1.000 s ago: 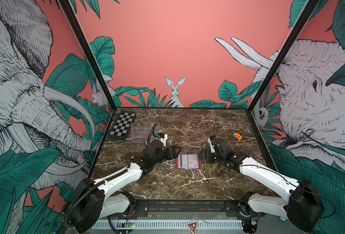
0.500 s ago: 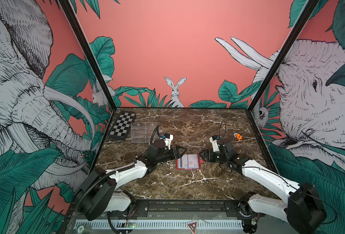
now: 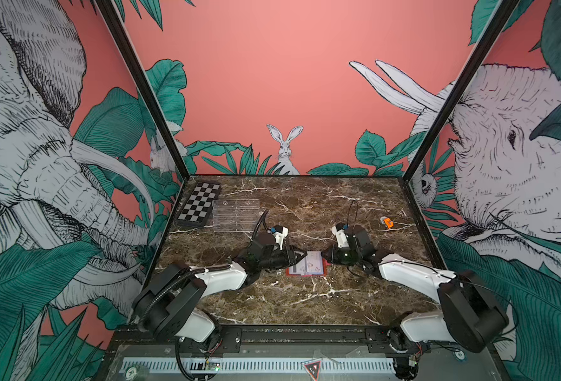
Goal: Take the credit cards out of the card holder
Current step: Take out the credit card from the card slot.
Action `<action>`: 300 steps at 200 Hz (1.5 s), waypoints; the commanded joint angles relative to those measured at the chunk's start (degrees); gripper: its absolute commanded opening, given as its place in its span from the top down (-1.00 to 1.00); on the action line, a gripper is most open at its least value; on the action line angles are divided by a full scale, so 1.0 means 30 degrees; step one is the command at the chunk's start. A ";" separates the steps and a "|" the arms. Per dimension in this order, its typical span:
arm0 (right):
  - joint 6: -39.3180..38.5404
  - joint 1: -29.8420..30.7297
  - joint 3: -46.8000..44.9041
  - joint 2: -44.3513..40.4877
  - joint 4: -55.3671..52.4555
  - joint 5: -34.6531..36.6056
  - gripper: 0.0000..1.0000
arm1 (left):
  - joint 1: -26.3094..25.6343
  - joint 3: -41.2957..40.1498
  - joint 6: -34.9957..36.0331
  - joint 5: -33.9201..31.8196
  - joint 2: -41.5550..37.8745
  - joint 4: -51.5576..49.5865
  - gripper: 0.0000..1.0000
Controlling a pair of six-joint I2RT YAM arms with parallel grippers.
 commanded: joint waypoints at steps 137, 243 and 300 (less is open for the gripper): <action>0.0058 -0.0074 -0.0470 0.2888 0.2026 0.0184 0.89 | -0.0620 -0.0696 -0.1669 0.0015 0.4358 0.3632 0.24; 0.0245 0.0343 -0.0471 0.3842 0.2667 0.0020 0.91 | -0.0622 -0.1181 -0.2111 -0.0419 0.5853 0.5837 0.42; 0.0199 0.0464 -0.0690 0.2988 0.2195 0.0545 0.93 | -0.0622 -0.1291 -0.2333 -0.0609 0.6244 0.6117 0.42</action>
